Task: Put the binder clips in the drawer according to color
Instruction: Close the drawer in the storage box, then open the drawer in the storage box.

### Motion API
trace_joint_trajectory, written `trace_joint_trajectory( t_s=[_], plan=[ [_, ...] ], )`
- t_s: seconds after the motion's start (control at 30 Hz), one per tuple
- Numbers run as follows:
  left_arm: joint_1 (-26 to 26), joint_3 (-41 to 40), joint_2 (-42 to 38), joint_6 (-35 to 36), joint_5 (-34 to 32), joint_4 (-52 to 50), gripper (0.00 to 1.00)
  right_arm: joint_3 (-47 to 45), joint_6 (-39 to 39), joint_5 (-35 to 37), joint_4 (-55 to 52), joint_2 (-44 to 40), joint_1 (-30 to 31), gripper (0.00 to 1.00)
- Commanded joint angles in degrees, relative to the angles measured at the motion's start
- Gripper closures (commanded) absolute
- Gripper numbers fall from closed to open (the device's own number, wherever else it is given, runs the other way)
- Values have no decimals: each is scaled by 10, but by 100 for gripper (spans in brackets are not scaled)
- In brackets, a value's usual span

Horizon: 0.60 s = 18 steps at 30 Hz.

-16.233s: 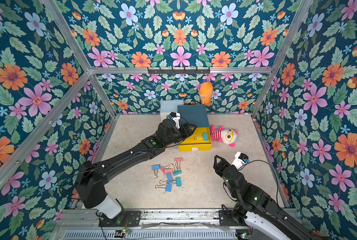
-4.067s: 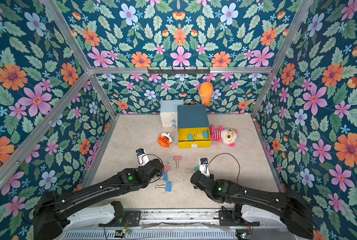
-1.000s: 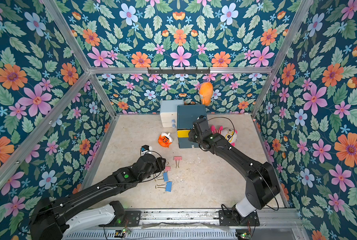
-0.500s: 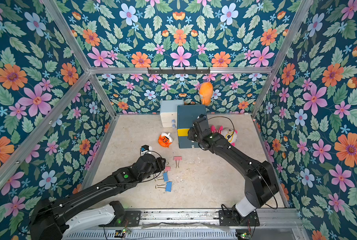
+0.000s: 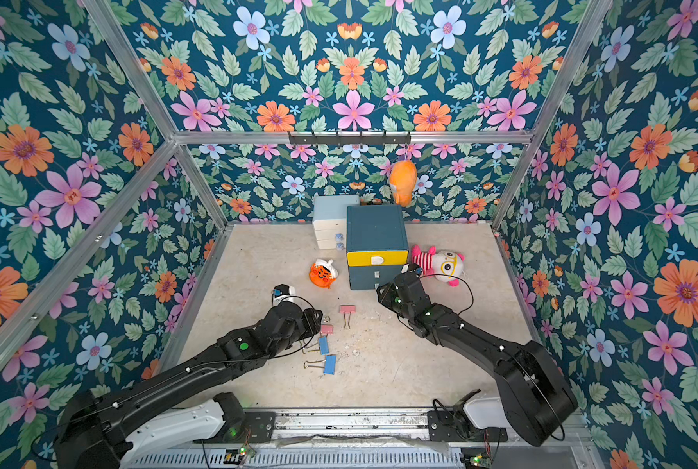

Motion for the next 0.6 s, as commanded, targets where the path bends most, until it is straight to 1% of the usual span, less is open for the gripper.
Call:
trace_joint_trajectory(
  t_s=[0.0,0.2,0.27,0.47,0.57],
  plan=[
    [1,2,-1,9,-6,2,35,-10,75,7,162,28,-2,61],
    [1,-1,-6,7,-3,7,35,-29,142,21,293,99,-16,61],
    [0,-1,-6,7,-2,7,35,-29,155,21,322,114,-22,61],
    [1,-4,-6,2,2,10,35,-15,181,13,354,146,-32,62],
    [0,-7,-6,2,2,10,36,-12,198,4,365,158,-39,68]
  ],
)
